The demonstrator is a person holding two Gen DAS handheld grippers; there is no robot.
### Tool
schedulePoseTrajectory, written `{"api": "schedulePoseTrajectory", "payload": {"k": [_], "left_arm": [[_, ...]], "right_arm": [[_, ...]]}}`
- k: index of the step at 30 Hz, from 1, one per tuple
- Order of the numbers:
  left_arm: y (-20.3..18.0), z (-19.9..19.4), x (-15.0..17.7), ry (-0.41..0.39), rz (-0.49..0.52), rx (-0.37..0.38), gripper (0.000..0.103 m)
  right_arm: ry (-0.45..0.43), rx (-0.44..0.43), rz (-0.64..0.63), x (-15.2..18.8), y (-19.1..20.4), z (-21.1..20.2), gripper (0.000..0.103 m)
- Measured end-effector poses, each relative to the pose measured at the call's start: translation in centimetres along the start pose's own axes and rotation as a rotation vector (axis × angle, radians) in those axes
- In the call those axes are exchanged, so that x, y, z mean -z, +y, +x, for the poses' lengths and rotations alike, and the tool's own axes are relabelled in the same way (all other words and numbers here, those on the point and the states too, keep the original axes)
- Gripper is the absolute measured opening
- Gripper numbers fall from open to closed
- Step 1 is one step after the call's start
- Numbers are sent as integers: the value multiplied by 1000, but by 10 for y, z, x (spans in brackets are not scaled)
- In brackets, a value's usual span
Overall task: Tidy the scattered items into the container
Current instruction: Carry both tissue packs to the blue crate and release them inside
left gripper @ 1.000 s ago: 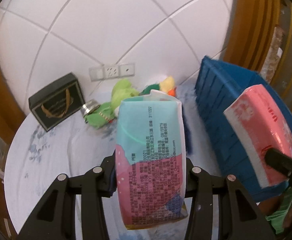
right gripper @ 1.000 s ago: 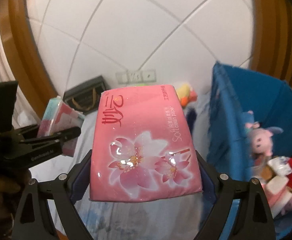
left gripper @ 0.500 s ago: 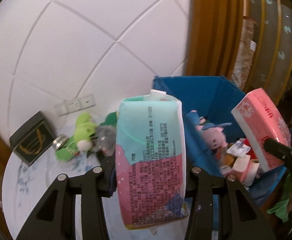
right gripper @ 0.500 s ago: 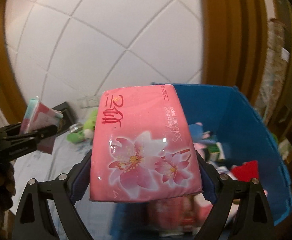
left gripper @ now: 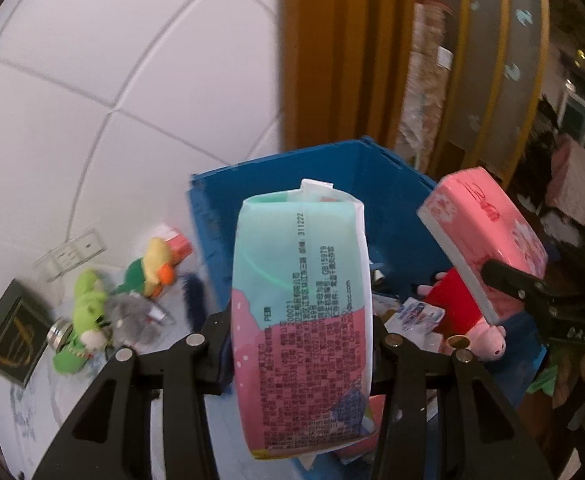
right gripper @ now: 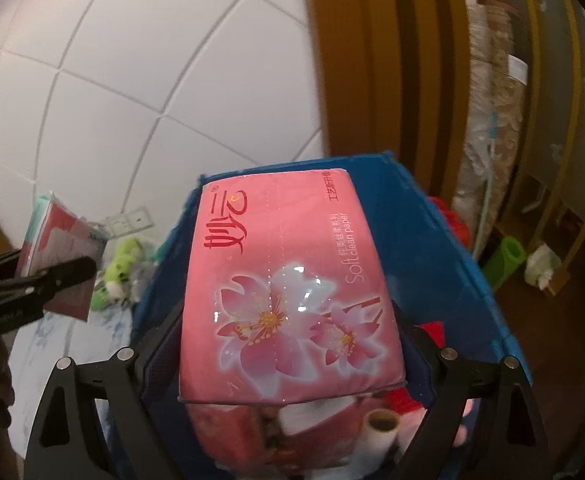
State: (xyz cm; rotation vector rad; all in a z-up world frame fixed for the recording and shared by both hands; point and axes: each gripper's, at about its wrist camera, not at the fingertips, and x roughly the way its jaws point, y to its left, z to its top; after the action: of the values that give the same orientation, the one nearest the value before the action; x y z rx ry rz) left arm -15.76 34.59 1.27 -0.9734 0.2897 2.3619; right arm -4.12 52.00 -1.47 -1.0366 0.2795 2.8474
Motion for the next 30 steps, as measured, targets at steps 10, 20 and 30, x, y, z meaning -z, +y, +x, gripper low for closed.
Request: {"api": "schedulePoseTrajectory", "payload": {"k": [10, 20, 30], "left_arm": [[-41, 46, -34, 37, 56, 45, 45], [-35, 55, -52, -5, -15, -56, 91], [14, 35, -14, 16, -78, -114, 92]], "right_arm": [[2, 25, 60, -20, -56, 20, 91], [-43, 29, 73, -41, -69, 32, 102], [-11, 2, 69, -24, -52, 26, 103]]}}
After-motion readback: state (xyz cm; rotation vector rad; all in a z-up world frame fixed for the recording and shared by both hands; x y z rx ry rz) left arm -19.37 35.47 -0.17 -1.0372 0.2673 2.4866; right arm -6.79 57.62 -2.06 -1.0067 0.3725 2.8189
